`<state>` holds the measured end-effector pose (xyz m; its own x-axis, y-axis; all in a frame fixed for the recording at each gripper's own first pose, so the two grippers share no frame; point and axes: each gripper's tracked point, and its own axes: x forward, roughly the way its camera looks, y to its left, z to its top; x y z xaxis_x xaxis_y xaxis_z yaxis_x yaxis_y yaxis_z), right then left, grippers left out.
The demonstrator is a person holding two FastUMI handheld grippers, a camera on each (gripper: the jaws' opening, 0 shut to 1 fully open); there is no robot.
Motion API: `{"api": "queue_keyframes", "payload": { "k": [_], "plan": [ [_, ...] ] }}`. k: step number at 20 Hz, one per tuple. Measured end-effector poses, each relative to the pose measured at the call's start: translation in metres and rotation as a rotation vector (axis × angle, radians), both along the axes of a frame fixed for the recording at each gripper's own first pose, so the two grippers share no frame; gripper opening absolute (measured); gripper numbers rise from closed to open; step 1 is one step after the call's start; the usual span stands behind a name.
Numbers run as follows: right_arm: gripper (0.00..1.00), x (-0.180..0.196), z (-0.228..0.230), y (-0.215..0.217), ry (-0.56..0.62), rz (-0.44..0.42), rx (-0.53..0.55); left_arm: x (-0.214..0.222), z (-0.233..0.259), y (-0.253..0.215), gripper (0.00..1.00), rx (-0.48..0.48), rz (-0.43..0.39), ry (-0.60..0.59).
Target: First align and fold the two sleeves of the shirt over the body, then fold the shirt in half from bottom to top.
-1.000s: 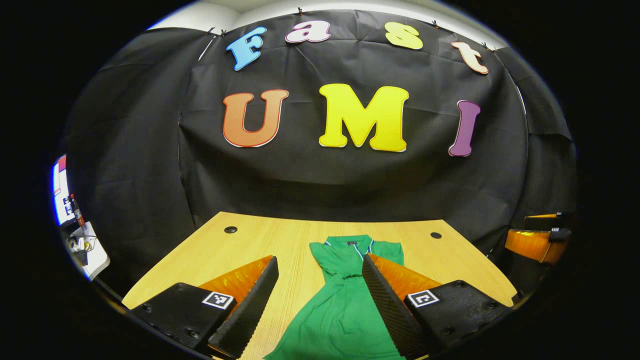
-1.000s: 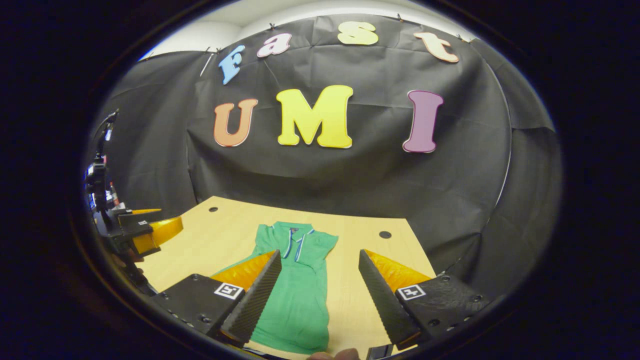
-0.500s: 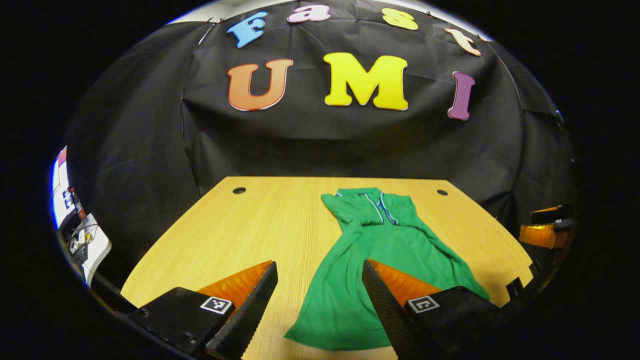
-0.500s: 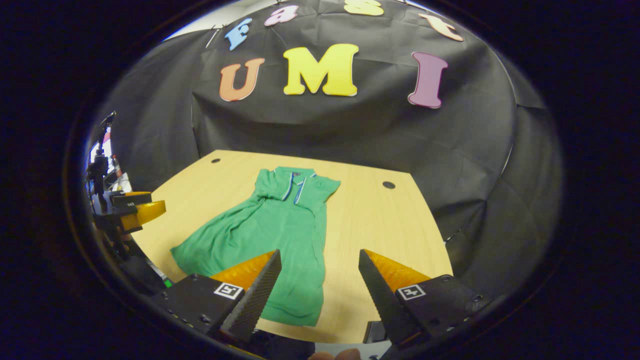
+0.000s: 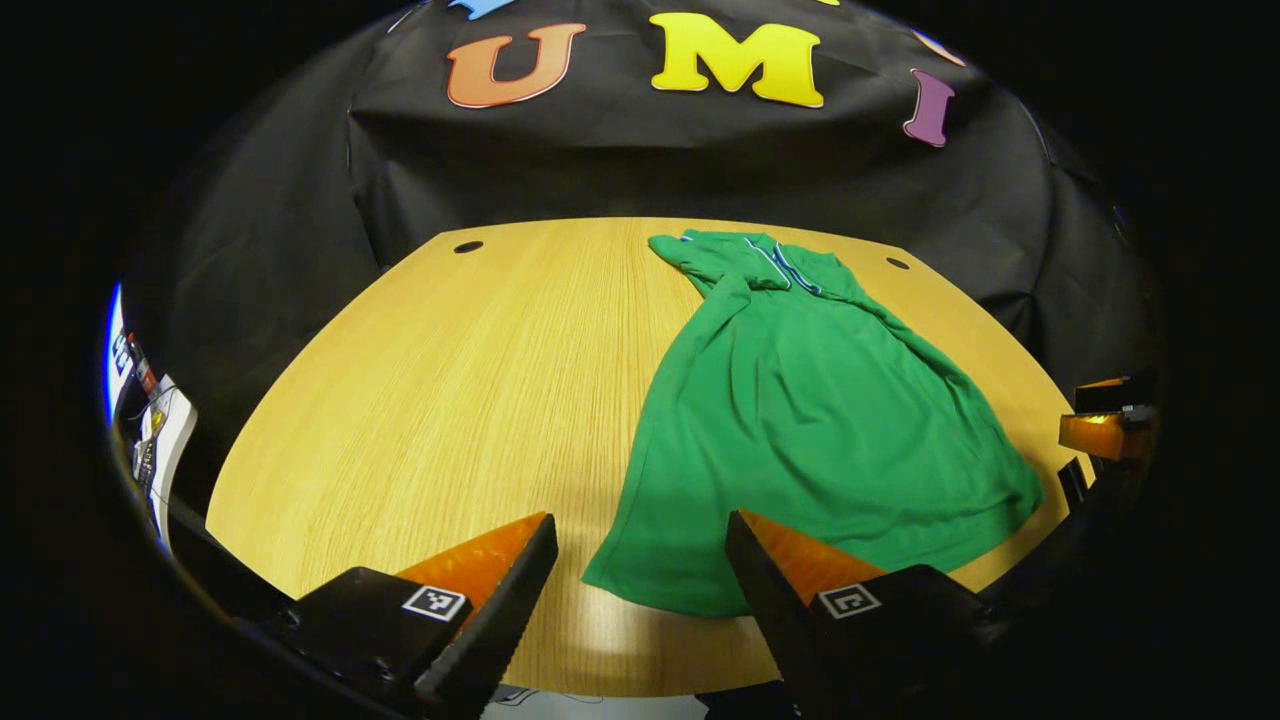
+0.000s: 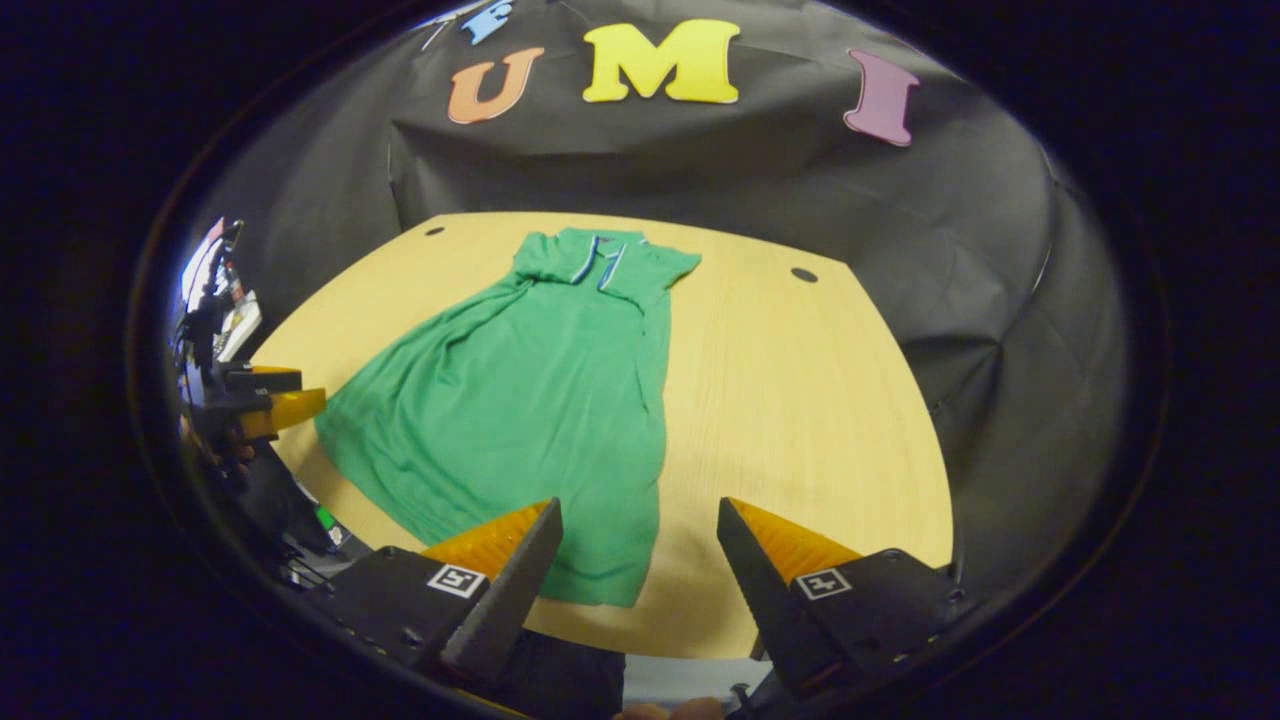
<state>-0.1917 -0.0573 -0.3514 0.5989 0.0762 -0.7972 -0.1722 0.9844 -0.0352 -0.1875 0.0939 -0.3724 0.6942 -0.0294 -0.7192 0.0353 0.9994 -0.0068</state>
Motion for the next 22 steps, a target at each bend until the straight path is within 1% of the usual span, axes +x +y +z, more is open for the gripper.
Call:
{"api": "queue_keyframes", "payload": {
  "k": [2, 5, 8, 10, 11, 12, 13, 16, 17, 18, 19, 20, 21, 22],
  "plan": [
    [0.96, -0.002, -0.016, 0.002, 0.009, -0.007, -0.002, 0.0, -0.005, 0.002, 1.0, 0.01, -0.015, -0.017],
    [0.96, -0.006, -0.034, 0.006, 0.019, -0.011, -0.002, 0.0, -0.016, 0.004, 1.0, 0.031, -0.009, -0.027],
    [0.97, -0.005, -0.05, 0.007, 0.018, -0.009, -0.013, -0.001, -0.026, 0.002, 1.0, 0.028, -0.006, -0.019],
    [0.96, -0.006, -0.059, 0.005, 0.028, -0.031, -0.012, -0.004, -0.034, 0.007, 1.0, 0.052, -0.016, -0.003],
    [0.96, -0.006, -0.064, 0.006, 0.041, -0.034, -0.006, -0.002, -0.032, 0.006, 1.0, 0.047, -0.019, -0.027],
    [0.96, -0.003, -0.064, 0.01, 0.026, -0.033, 0.012, -0.003, -0.036, 0.005, 1.0, 0.041, -0.024, -0.012],
    [0.96, -0.003, -0.065, 0.011, 0.029, -0.031, 0.013, -0.003, -0.036, 0.004, 1.0, 0.028, -0.022, -0.023],
    [0.92, -0.005, -0.069, 0.013, 0.056, -0.063, 0.066, -0.005, -0.037, 0.002, 1.0, 0.026, 0.004, -0.006],
    [0.87, -0.003, -0.069, 0.012, 0.059, -0.07, 0.069, -0.006, -0.037, -0.001, 1.0, 0.029, 0.006, 0.005],
    [0.87, -0.004, -0.068, 0.01, 0.061, -0.065, 0.07, -0.006, -0.037, -0.005, 0.99, 0.03, 0.006, 0.014],
    [0.84, -0.004, -0.068, 0.008, 0.068, -0.062, 0.069, -0.006, -0.036, -0.01, 0.9, 0.031, 0.007, 0.024],
    [0.69, -0.003, -0.068, 0.009, 0.067, -0.069, 0.076, -0.006, -0.036, -0.014, 0.82, 0.029, 0.006, 0.029],
    [0.55, -0.002, -0.068, 0.009, 0.073, -0.073, 0.083, -0.006, -0.036, -0.017, 0.67, 0.036, 0.005, 0.03],
    [0.35, 0.0, -0.067, 0.009, 0.073, -0.079, 0.091, -0.006, -0.036, -0.022, 0.57, 0.051, -0.002, 0.027]
  ]
}}
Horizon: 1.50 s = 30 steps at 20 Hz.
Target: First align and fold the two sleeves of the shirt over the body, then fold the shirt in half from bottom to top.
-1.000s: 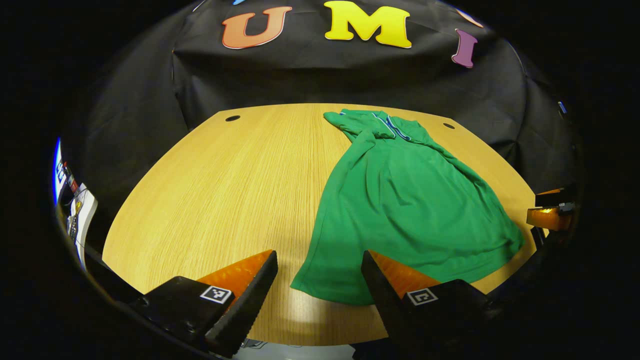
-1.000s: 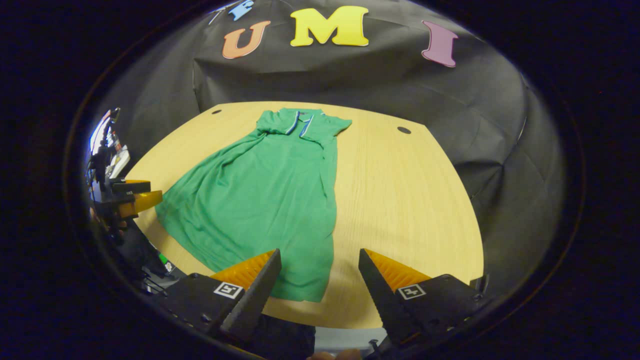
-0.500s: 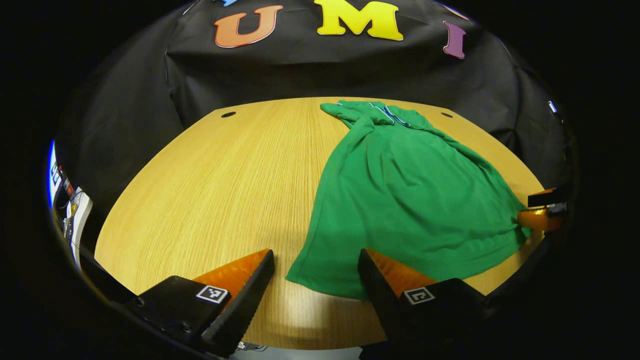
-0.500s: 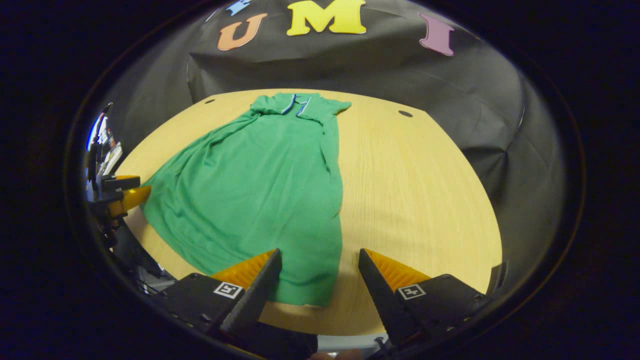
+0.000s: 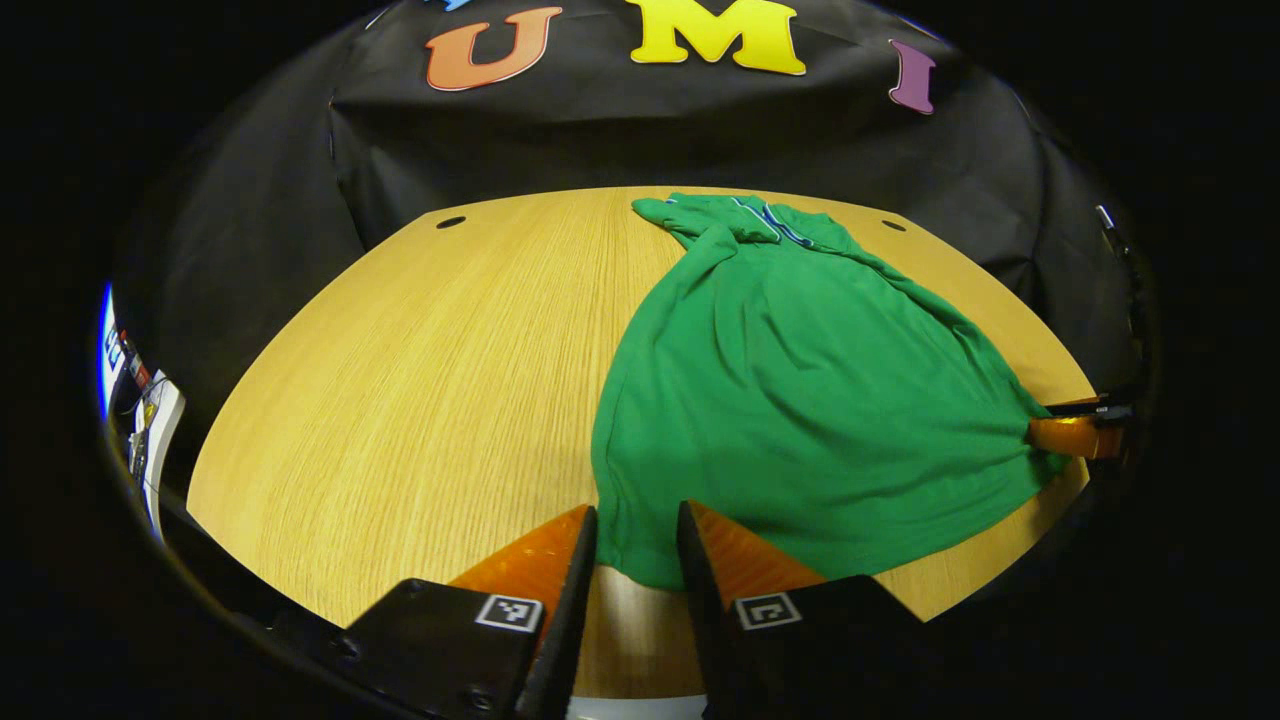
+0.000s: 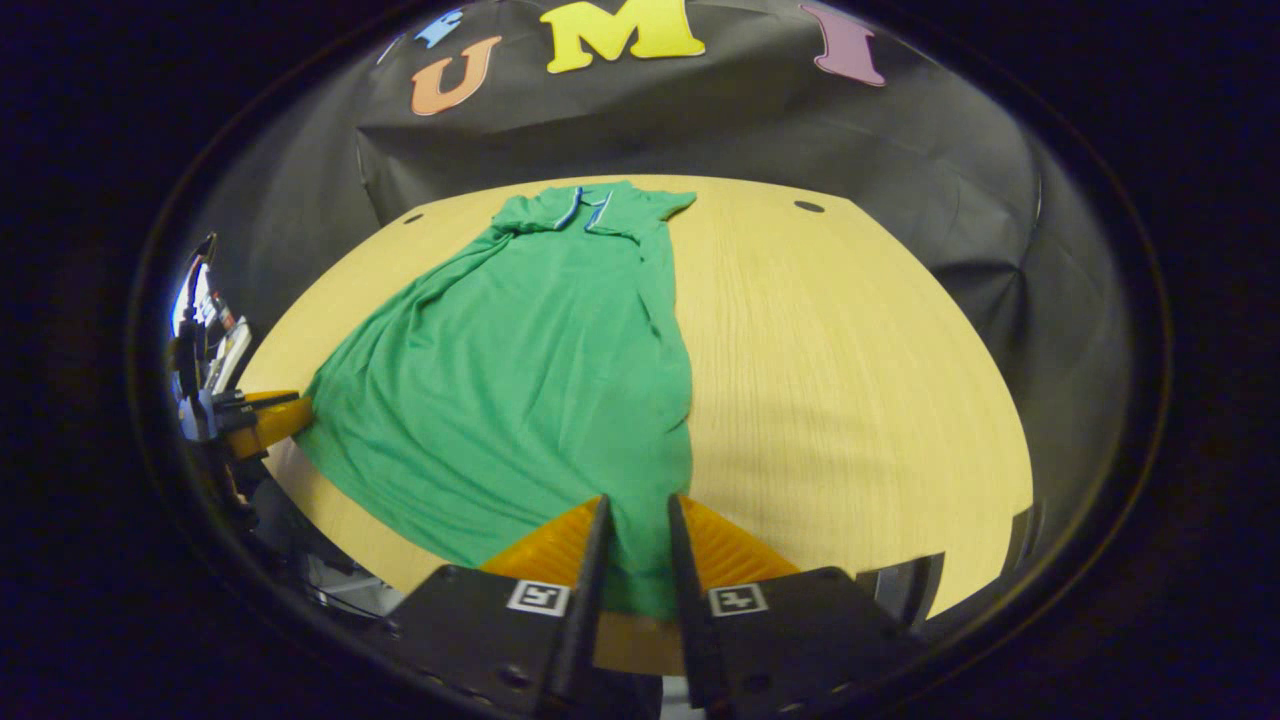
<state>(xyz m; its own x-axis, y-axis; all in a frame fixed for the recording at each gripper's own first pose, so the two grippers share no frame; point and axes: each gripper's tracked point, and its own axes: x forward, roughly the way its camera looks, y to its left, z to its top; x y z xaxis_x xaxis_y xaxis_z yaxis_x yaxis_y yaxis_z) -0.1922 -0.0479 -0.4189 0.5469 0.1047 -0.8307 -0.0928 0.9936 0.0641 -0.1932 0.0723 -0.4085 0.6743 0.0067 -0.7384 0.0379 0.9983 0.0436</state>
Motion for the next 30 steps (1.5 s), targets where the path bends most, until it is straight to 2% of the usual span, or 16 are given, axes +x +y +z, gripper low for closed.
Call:
{"api": "queue_keyframes", "payload": {
  "k": [1, 2, 3, 4, 7, 12, 17, 24, 30],
  "plan": [
    [0.29, 0.0, 0.0, 0.003, 0.01, -0.007, 0.013, -0.001, 0.001, -0.006, 0.42, 0.014, -0.014, -0.007],
    [0.03, 0.001, 0.001, 0.003, 0.009, -0.013, 0.01, -0.002, 0.003, -0.009, 0.31, 0.044, -0.031, -0.016],
    [0.02, 0.002, 0.0, 0.003, 0.013, -0.006, -0.001, -0.002, 0.001, -0.01, 0.11, 0.054, -0.048, -0.015],
    [0.02, 0.002, 0.002, 0.004, 0.014, 0.002, -0.007, -0.003, 0.001, -0.014, 0.08, 0.03, -0.054, -0.009],
    [0.02, 0.005, 0.011, 0.001, 0.008, 0.004, -0.012, -0.006, 0.012, -0.016, 0.06, -0.058, -0.018, 0.006],
    [0.02, 0.022, 0.044, 0.005, -0.059, 0.026, -0.006, 0.003, 0.046, -0.023, 0.06, -0.108, -0.037, -0.045],
    [0.02, 0.044, 0.077, 0.006, -0.117, 0.029, 0.01, 0.036, 0.086, -0.025, 0.06, -0.142, -0.021, -0.128],
    [0.02, 0.103, 0.127, 0.0, -0.224, 0.014, 0.017, 0.092, 0.136, -0.031, 0.06, -0.155, -0.018, -0.224],
    [0.02, 0.173, 0.171, -0.003, -0.311, 0.004, 0.029, 0.152, 0.176, -0.034, 0.05, -0.173, -0.016, -0.303]
  ]
}}
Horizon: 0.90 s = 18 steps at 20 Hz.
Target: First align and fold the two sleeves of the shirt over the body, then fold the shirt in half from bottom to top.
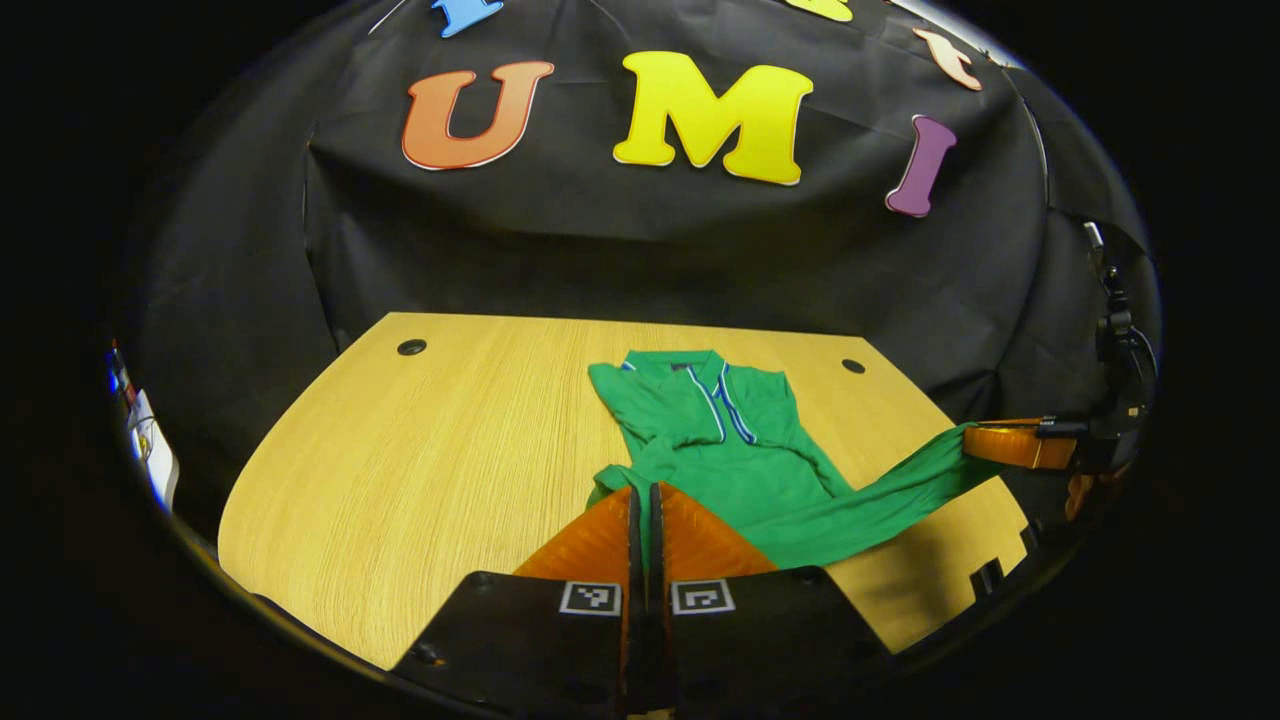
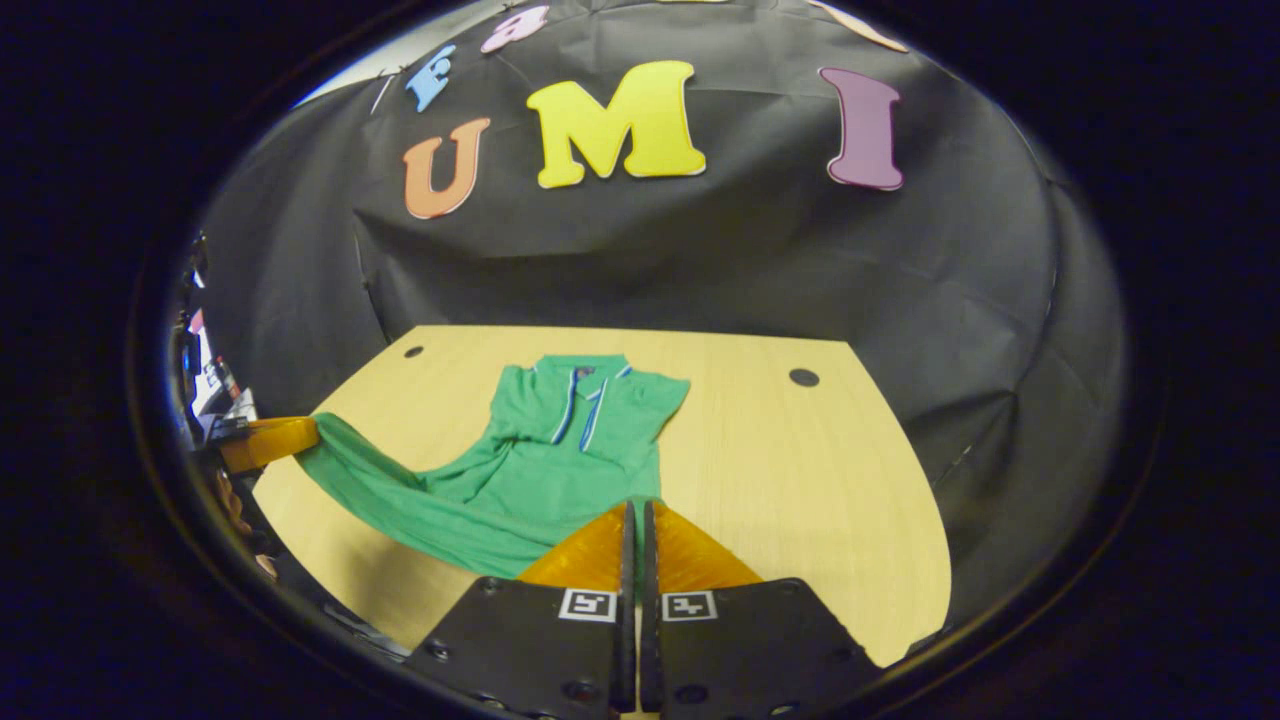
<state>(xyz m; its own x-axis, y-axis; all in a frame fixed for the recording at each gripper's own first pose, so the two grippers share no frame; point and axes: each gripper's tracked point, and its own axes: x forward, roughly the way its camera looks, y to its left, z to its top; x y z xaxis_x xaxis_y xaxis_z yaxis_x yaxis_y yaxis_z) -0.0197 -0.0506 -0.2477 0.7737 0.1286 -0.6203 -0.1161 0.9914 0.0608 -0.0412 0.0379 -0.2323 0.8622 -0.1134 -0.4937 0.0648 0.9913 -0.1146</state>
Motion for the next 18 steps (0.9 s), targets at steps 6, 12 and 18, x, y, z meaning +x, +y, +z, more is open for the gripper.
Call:
{"api": "queue_keyframes", "payload": {
  "k": [6, 12, 18],
  "plan": [
    [0.02, 0.082, 0.029, 0.001, -0.073, -0.004, 0.023, 0.08, 0.03, 0.004, 0.06, -0.008, 0.032, -0.081],
    [0.02, 0.166, 0.045, -0.001, -0.11, -0.016, 0.05, 0.155, 0.045, 0.002, 0.06, -0.031, 0.04, -0.107],
    [0.02, 0.249, 0.053, 0.004, -0.137, -0.013, 0.062, 0.227, 0.045, 0.014, 0.06, -0.04, 0.074, -0.102]
  ]
}}
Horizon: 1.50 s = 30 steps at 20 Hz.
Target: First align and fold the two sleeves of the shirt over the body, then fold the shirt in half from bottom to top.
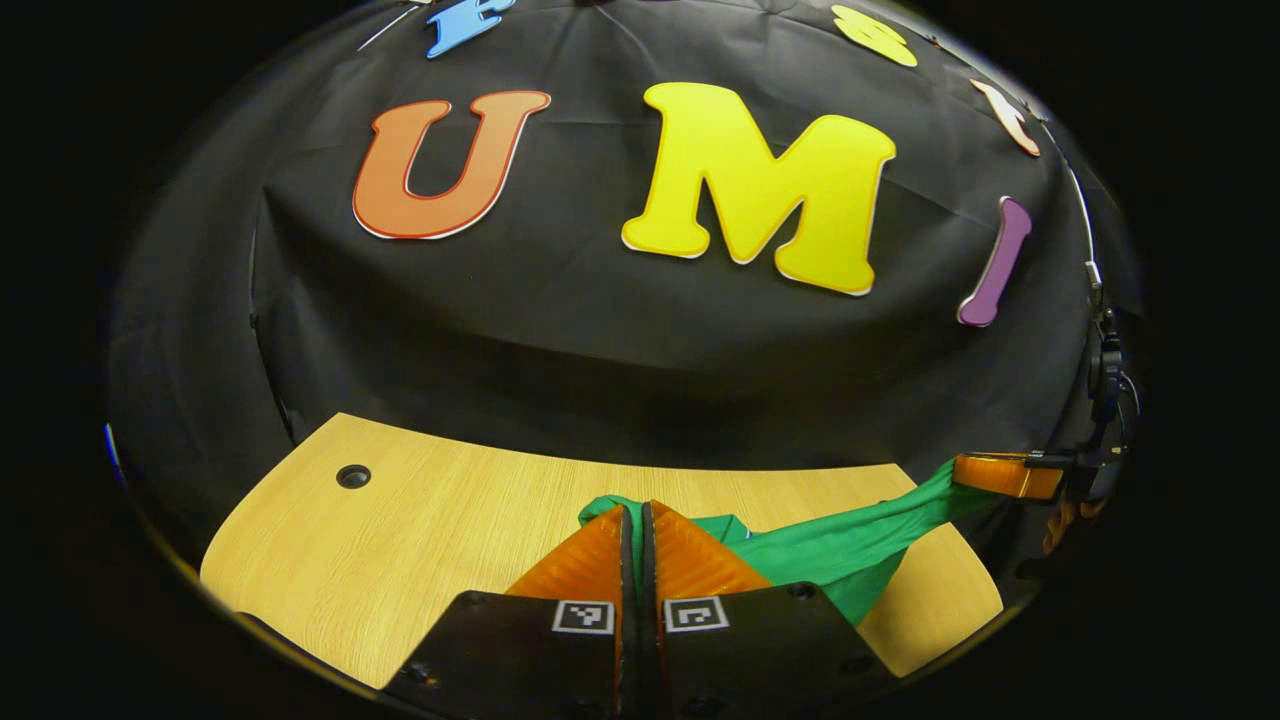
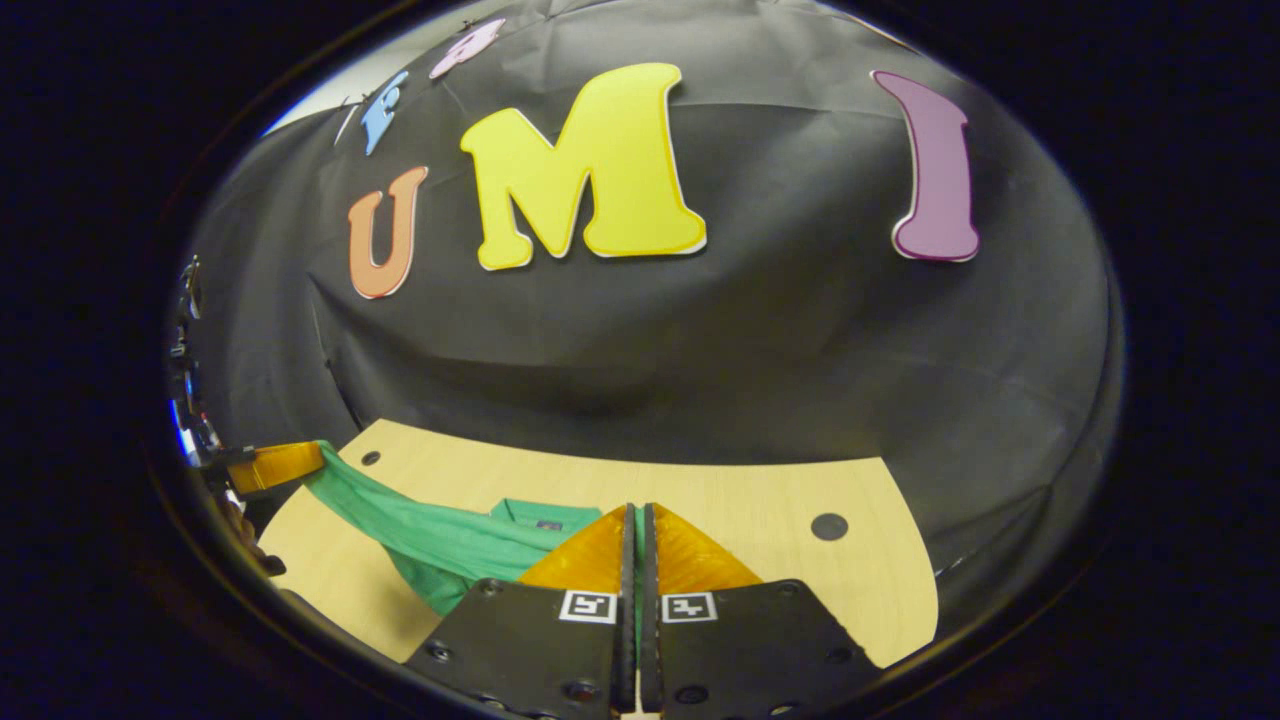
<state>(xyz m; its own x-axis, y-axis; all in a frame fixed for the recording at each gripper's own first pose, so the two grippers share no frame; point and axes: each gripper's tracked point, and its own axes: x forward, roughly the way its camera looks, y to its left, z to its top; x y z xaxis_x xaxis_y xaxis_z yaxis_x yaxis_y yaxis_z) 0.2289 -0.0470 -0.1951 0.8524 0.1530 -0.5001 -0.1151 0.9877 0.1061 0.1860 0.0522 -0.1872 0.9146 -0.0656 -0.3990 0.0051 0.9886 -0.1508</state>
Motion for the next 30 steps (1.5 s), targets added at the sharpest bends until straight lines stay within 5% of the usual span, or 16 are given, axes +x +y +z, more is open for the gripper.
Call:
{"api": "queue_keyframes", "payload": {
  "k": [12, 15, 16, 19, 21, 30],
  "plan": [
    [0.02, 0.08, -0.062, 0.008, 0.042, 0.002, -0.018, 0.083, -0.07, 0.012, 0.06, 0.074, 0.05, 0.059],
    [0.02, 0.087, -0.083, 0.01, 0.044, 0.001, -0.044, 0.089, -0.093, 0.011, 0.2, 0.098, 0.06, 0.1],
    [0.12, 0.087, -0.092, 0.011, 0.05, 0.005, -0.063, 0.084, -0.099, 0.012, 0.48, 0.11, 0.077, 0.128],
    [0.56, 0.082, -0.089, 0.008, 0.018, -0.035, -0.071, 0.081, -0.094, 0.018, 1.0, 0.1, 0.153, 0.122],
    [0.96, 0.077, -0.072, 0.004, -0.028, -0.047, -0.078, 0.08, -0.08, 0.018, 1.0, 0.088, 0.174, 0.095],
    [0.94, 0.012, 0.048, 0.025, -0.21, -0.016, -0.062, 0.019, 0.058, 0.007, 1.0, 0.145, 0.169, -0.143]
  ]
}}
